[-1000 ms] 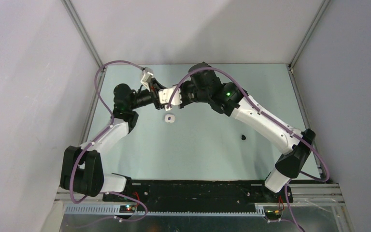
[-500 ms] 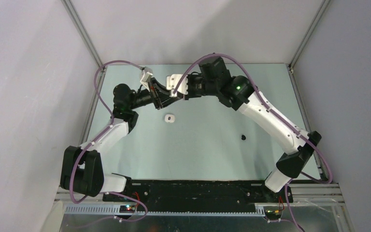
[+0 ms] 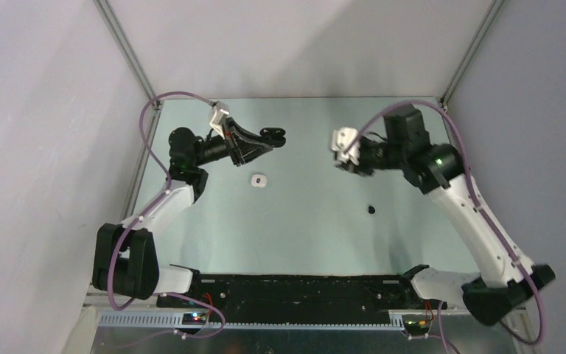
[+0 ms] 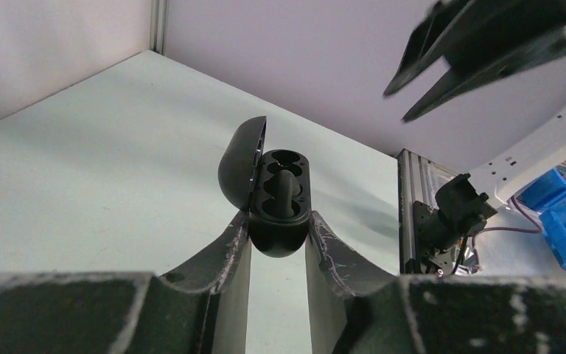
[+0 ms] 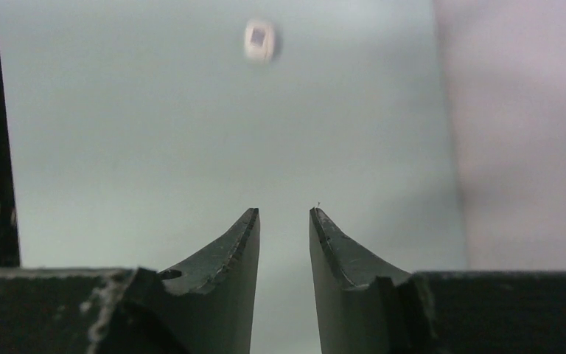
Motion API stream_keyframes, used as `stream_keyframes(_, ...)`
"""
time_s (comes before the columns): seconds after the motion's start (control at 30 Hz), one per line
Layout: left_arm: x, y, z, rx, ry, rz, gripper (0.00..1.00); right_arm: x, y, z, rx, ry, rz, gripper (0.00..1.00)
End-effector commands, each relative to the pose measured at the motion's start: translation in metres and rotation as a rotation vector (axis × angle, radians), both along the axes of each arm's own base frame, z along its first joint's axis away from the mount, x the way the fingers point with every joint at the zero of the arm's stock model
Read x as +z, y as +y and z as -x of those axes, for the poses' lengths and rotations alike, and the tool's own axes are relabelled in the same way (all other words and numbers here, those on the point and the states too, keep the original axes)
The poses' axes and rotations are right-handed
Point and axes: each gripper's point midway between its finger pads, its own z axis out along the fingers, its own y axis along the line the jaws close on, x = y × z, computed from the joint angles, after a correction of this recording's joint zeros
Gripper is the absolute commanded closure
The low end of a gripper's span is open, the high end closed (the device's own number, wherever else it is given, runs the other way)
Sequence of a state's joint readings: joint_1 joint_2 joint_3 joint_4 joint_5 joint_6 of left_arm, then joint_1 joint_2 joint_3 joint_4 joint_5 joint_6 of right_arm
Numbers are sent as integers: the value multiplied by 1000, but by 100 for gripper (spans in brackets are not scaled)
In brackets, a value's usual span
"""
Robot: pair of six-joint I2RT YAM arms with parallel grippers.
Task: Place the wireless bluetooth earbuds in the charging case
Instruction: Place the earbud in the charging case, then pick up the earbud from the center of the board.
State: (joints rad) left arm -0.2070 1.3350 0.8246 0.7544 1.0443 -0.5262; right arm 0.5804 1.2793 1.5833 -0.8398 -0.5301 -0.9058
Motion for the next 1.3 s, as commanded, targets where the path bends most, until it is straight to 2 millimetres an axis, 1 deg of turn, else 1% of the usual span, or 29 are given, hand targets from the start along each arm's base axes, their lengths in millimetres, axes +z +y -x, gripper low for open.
stream_keyframes(0.0, 26, 7, 7, -16, -87, 15, 100, -95, -64, 35, 35, 148, 171, 66)
stream_keyframes(0.03, 26, 7, 8, -17, -88, 14, 100, -106, -78, 29, 1, 156, 193, 66)
stream_keyframes(0.07, 25, 8, 8, -14, -87, 15, 100, -128, -86, 29, -29, 215, 218, 67)
stream_keyframes(0.1, 25, 8, 9, -11, -82, 17, 100, -140, -98, 24, -112, 269, 246, 68)
stream_keyframes(0.13, 25, 9, 9, -8, -79, 17, 100, -157, -105, 21, -161, 334, 278, 71)
stream_keyframes(0.17, 25, 9, 8, -2, -74, 19, 100, -165, -110, 19, -252, 422, 261, 72)
stream_keyframes(0.2, 25, 11, 8, 4, -70, 20, 100, -177, -115, 7, -336, 470, 276, 74)
stream_keyframes(0.23, 25, 11, 8, 10, -64, 21, 100, -181, -117, 3, -467, 568, 226, 74)
stream_keyframes(0.27, 25, 12, 8, 16, -60, 21, 100, -193, -121, -2, -549, 642, 230, 75)
stream_keyframes(0.3, 25, 13, 8, 20, -56, 19, 100, -198, -125, -3, -674, 750, 176, 75)
stream_keyframes(0.33, 24, 14, 8, 25, -55, 17, 100, -208, -125, -1, -780, 874, 135, 75)
stream_keyframes(0.37, 23, 14, 8, 28, -45, 14, 100, -215, -133, -4, -857, 938, 96, 75)
stream_keyframes(0.4, 21, 15, 8, 31, -39, 9, 100, -221, -134, -3, -927, 1025, 47, 75)
stream_keyframes(0.43, 21, 16, 8, 33, -39, 7, 100, -230, -143, -5, -986, 1067, 21, 75)
stream_keyframes(0.5, 19, 17, 7, 37, -30, -2, 100, -241, -153, -5, -1043, 1125, 13, 76)
stream_keyframes(0.63, 14, 21, 5, 48, -17, -21, 100, -255, -164, -9, -1020, 1108, 69, 75)
stream_keyframes(0.7, 13, 22, 4, 54, -9, -25, 100, -263, -169, -10, -1045, 1133, 98, 74)
stream_keyframes(0.8, 12, 23, 3, 60, -7, -33, 100, -274, -177, -13, -1119, 1175, 96, 74)
stream_keyframes(0.9, 11, 25, 2, 63, 1, -41, 100, -281, -179, -19, -1118, 1173, 105, 74)
stream_keyframes(1.0, 9, 26, 1, 67, 7, -46, 100, -282, -178, -26, -1084, 1165, 113, 73)
stream_keyframes(1.07, 9, 26, 0, 72, 9, -47, 100, -283, -176, -26, -1035, 1157, 126, 72)
stream_keyframes(1.1, 9, 26, 0, 73, 11, -48, 100, -283, -173, -26, -971, 1142, 136, 70)
stream_keyframes(1.13, 8, 26, 0, 73, 15, -49, 100, -286, -173, -21, -940, 1152, 157, 69)
stream_keyframes(1.17, 8, 26, -1, 74, 15, -50, 100, -287, -172, -18, -868, 1123, 193, 67)
stream_keyframes(1.2, 7, 26, -2, 76, 17, -50, 100, -289, -172, -13, -833, 1118, 224, 66)
stream_keyframes(1.27, 8, 27, -2, 79, 15, -51, 100, -290, -175, -14, -746, 1045, 281, 63)
